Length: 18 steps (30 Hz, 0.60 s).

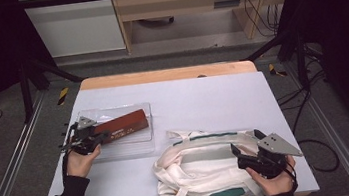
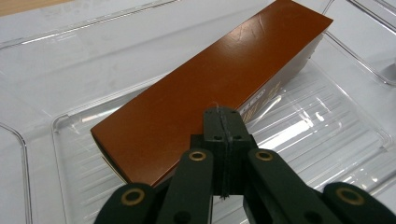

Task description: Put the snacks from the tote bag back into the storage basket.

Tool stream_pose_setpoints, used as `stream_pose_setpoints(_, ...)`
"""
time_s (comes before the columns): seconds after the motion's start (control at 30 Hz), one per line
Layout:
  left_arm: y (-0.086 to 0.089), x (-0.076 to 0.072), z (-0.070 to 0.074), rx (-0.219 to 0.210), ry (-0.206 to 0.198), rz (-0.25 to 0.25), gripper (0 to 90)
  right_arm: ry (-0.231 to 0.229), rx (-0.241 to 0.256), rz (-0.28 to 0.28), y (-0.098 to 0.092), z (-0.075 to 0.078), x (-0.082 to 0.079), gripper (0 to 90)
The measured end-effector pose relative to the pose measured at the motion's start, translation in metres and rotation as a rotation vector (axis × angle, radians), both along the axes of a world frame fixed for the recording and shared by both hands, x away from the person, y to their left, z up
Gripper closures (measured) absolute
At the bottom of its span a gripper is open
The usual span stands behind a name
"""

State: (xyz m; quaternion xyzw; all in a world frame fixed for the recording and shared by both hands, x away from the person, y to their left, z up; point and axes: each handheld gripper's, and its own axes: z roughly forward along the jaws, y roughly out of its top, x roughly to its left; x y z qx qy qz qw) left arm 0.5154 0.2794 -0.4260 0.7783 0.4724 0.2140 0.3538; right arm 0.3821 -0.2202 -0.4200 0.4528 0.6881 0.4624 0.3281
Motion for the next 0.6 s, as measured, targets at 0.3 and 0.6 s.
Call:
stream_pose_setpoints(0.3,0.002,0.005,0.002,0.000,0.007,0.019,90.0,0.000,-0.001,0.001,0.000,0.000,0.000,13.6)
stream_pose_setpoints(0.6,0.006,0.013,0.001,-0.017,0.029,0.018,90.0,0.003,-0.001,0.001,-0.001,-0.001,0.001,13.5)
